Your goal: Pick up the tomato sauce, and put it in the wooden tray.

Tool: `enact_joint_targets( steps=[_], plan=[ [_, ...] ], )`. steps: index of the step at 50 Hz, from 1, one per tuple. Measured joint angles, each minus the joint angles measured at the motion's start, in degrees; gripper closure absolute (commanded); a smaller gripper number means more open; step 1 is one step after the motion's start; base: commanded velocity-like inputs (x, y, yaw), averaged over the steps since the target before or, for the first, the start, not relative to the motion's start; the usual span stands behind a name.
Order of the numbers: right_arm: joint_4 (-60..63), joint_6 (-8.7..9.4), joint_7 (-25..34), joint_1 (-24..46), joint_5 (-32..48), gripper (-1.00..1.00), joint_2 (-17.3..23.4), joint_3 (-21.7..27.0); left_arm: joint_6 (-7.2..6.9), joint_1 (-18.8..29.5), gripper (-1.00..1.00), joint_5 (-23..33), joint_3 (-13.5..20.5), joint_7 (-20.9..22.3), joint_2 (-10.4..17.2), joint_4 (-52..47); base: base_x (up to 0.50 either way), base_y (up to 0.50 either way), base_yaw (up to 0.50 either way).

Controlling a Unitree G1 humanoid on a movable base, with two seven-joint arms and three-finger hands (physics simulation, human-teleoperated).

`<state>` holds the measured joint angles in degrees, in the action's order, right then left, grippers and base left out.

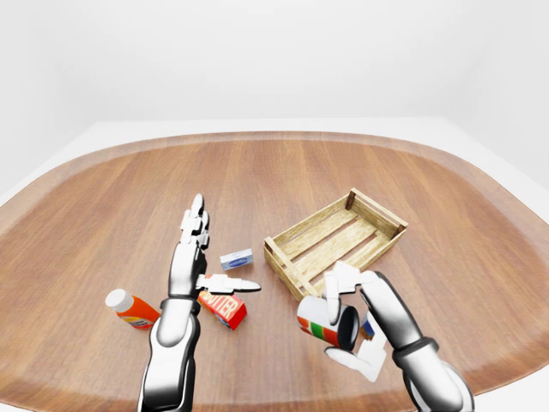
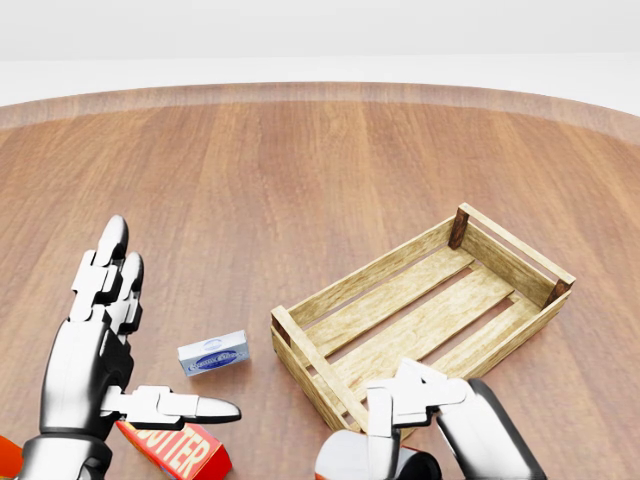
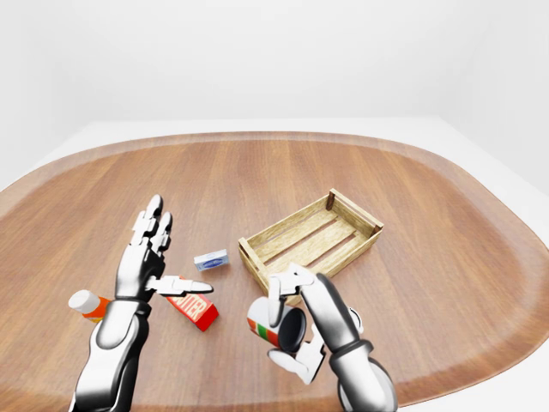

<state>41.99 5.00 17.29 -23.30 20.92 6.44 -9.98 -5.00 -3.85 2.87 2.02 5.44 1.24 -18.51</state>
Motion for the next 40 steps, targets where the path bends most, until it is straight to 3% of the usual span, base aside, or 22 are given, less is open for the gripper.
enact_joint_targets(
  steps=[18, 40],
  plan=[
    [4.1, -0.01, 9.4, 11.1, 6.3, 1.0, -1.3, 3.9, 0.0, 0.0, -1.0, 0.1, -0.1, 0.0, 0.0, 0.0, 0.0, 0.0, 0.0],
    [-7.5, -0.01, 19.4, 34.9, 15.4, 1.0, 1.8, 11.0, 0.0, 0.3, -1.0, -0.1, 0.4, 0.1, 0.1, 0.1, 0.0, 0.0, 0.0]
  ],
)
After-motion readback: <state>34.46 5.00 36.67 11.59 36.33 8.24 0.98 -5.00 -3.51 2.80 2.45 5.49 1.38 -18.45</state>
